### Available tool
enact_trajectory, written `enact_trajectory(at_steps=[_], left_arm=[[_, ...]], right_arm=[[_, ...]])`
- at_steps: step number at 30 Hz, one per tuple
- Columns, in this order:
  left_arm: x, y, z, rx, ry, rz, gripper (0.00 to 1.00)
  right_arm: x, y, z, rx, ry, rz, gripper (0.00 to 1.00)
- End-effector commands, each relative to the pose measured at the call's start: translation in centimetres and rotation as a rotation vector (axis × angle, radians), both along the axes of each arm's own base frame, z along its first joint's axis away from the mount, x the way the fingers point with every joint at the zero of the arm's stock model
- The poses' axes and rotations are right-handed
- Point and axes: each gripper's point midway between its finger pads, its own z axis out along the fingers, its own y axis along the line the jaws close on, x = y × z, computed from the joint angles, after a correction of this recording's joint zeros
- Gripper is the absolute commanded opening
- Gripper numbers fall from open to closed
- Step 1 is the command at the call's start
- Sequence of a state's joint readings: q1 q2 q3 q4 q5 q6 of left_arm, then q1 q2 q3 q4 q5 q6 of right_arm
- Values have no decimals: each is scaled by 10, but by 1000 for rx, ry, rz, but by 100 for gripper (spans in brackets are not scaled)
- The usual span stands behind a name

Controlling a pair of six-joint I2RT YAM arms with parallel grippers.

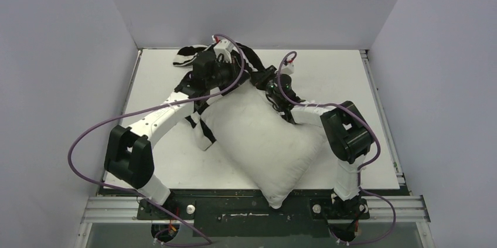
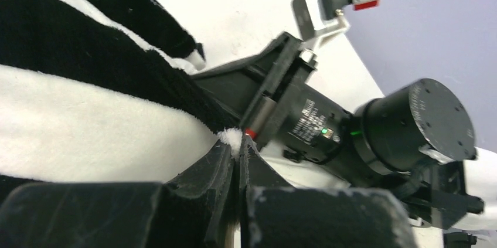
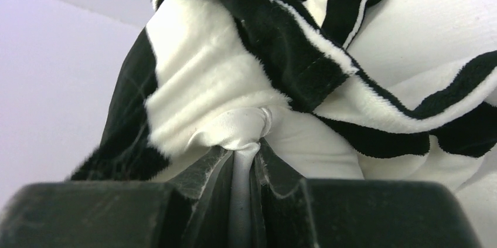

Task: Put the pillow into the pillowcase
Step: Stuff the pillow into the pillowcase.

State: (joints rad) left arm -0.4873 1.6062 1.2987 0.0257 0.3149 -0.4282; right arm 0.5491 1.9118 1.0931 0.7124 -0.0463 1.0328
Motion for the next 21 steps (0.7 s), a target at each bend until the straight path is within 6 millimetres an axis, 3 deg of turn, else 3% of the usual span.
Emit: enact_trajectory(at_steps=[1, 3, 6, 9, 14, 16, 17, 18, 20, 21], left_arm=[[-81, -60, 71, -265, -123, -266, 0], [-97, -69, 46, -252, -80, -295, 0], [-103, -59, 4, -210, -28, -262, 0], [-107, -51, -15, -210, -9, -236, 0], [-100, -66, -1, -262, -7, -281, 0], [-109, -76, 33, -481, 12, -382, 0], [-110, -78, 38, -564, 52, -399, 0], [-110, -85, 35, -573, 92, -409, 0], [-97, -101, 12, -427, 107, -364, 0], [-87, -107, 14, -355, 70, -325, 0]], right_arm=[[17, -20, 51, 236, -95, -192, 0], [21, -35, 48, 256, -76, -261, 0], [26, -65, 39, 314, -52, -341, 0], [30, -98, 29, 314, -38, -432, 0], [30, -122, 32, 324, -59, -506, 0], [32, -130, 34, 307, -74, -525, 0], [33, -133, 37, 298, -86, -528, 0], [34, -139, 39, 291, -96, -536, 0], [35, -152, 42, 285, -109, -559, 0], [36, -157, 46, 276, -125, -563, 0]])
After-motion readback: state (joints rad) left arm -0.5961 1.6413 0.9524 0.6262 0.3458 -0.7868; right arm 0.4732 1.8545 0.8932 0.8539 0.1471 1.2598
